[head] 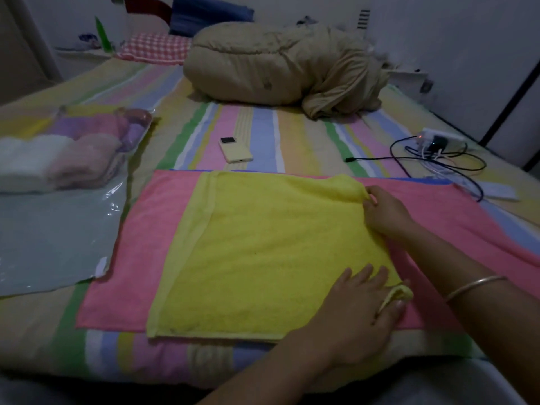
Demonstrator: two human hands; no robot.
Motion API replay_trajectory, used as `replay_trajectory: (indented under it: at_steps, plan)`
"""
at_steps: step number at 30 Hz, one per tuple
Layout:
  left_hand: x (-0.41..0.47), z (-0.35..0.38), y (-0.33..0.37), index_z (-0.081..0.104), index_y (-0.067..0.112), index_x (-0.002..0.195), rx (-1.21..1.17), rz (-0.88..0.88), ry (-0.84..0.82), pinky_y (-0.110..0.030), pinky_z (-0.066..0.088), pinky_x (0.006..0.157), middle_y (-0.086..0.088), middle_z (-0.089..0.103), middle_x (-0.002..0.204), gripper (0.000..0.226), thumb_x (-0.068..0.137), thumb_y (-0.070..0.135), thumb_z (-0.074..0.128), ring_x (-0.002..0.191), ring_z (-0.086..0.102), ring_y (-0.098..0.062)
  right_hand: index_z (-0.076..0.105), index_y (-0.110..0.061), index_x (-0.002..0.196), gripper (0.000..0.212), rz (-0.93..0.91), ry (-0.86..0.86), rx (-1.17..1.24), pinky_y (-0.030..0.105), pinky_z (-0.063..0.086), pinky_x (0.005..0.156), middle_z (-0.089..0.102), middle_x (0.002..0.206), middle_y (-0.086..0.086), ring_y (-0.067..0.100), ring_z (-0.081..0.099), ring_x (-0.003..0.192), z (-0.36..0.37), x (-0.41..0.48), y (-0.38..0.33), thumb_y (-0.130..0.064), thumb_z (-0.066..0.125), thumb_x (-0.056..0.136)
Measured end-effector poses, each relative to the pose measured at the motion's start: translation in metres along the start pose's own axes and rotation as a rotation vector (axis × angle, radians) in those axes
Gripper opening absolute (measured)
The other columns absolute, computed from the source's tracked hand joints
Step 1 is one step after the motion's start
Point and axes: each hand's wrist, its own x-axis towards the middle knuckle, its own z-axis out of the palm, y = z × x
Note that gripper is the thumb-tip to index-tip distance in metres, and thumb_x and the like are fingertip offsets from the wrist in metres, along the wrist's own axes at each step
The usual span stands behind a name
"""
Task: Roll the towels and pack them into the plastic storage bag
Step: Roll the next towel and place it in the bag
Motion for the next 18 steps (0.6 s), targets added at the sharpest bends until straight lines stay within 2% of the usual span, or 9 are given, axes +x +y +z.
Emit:
replay_trajectory:
  at_steps: [3,4,6,8,10,12,14,16,18]
  plan:
    - [0.004,0.010,0.007,0.037,0.029,0.145,0.026,-0.005,-0.006,-0.042,0.002,0.119,-0.006,0.028,0.156,0.083,0.082,0.065,-0.005,0.147,0.014,-0.023,0.049,-0.023,0.132,0.038,0.126,-0.050,0.228,0.041,0.049,0.085,0.059,0.123,0.014,0.031,0.058,0.099,-0.002,-0.003,0.010,-0.015,0.045,0.095]
    - [0.003,0.010,0.007,0.038,0.029,0.144,0.022,-0.005,0.005,-0.042,0.002,0.119,-0.006,0.030,0.155,0.077,0.088,0.066,0.000,0.147,0.015,-0.023,0.047,-0.024,0.134,0.042,0.172,-0.066,0.355,0.042,0.050,0.084,0.057,0.124,0.011,0.028,0.057,0.095,-0.003,-0.003,0.008,-0.013,0.048,0.094]
    - [0.000,0.008,0.005,0.041,0.027,0.143,-0.070,-0.004,0.021,-0.039,0.005,0.119,-0.005,0.033,0.154,0.061,0.096,0.057,0.016,0.145,0.020,-0.020,0.038,-0.027,0.143,0.054,0.225,-0.078,0.532,0.036,0.044,0.082,0.046,0.130,0.003,0.025,0.051,0.104,-0.006,0.003,-0.002,-0.011,0.052,0.093]
    - [-0.006,0.002,0.002,0.049,0.021,0.138,-0.254,-0.019,0.100,-0.033,0.019,0.117,-0.003,0.045,0.146,0.051,0.097,0.044,0.031,0.138,0.035,-0.016,0.031,-0.030,0.148,0.062,0.210,-0.098,0.574,0.031,0.043,0.075,0.040,0.138,0.004,0.026,0.051,0.107,-0.005,0.012,-0.012,-0.006,0.051,0.094]
    - [-0.012,-0.008,-0.006,0.060,0.020,0.128,-0.350,-0.066,0.256,-0.030,0.035,0.108,0.002,0.060,0.131,0.043,0.095,0.039,0.040,0.123,0.050,-0.010,0.037,-0.027,0.146,0.061,0.179,-0.124,0.514,0.024,0.046,0.054,0.049,0.133,0.010,0.017,0.054,0.076,-0.001,0.022,-0.018,0.001,0.045,0.092]
    - [-0.021,-0.021,-0.022,0.065,0.024,0.118,-0.310,-0.140,0.413,-0.031,0.042,0.100,0.008,0.065,0.119,0.039,0.091,0.040,0.042,0.112,0.056,-0.007,0.043,-0.021,0.143,0.059,0.184,-0.098,0.452,0.018,0.039,0.038,0.058,0.098,0.009,0.015,0.043,0.054,0.004,0.032,-0.019,0.007,0.038,0.091]
    - [-0.033,-0.039,-0.044,0.066,0.025,0.113,-0.196,-0.208,0.581,-0.030,0.043,0.098,0.008,0.066,0.115,0.040,0.086,0.040,0.041,0.109,0.058,-0.009,0.042,-0.018,0.144,0.059,0.195,-0.059,0.394,0.024,0.043,0.046,0.052,0.084,0.003,0.017,0.045,0.055,0.009,0.041,-0.014,0.007,0.037,0.091]
    - [-0.051,-0.058,-0.073,0.065,0.021,0.115,-0.007,-0.264,0.724,-0.028,0.041,0.099,0.003,0.065,0.118,0.043,0.084,0.036,0.041,0.111,0.058,-0.016,0.040,-0.019,0.144,0.058,0.192,-0.046,0.283,0.036,0.051,0.066,0.056,0.102,0.010,0.024,0.055,0.070,0.014,0.046,-0.011,0.005,0.041,0.091]
    - [-0.071,-0.070,-0.101,0.061,0.017,0.124,0.216,-0.410,0.676,-0.033,0.039,0.105,-0.005,0.059,0.131,0.054,0.082,0.041,0.036,0.121,0.053,-0.025,0.043,-0.017,0.137,0.052,0.164,-0.065,0.030,0.044,0.051,0.085,0.053,0.125,0.016,0.033,0.057,0.097,0.022,0.046,-0.013,-0.001,0.046,0.088]
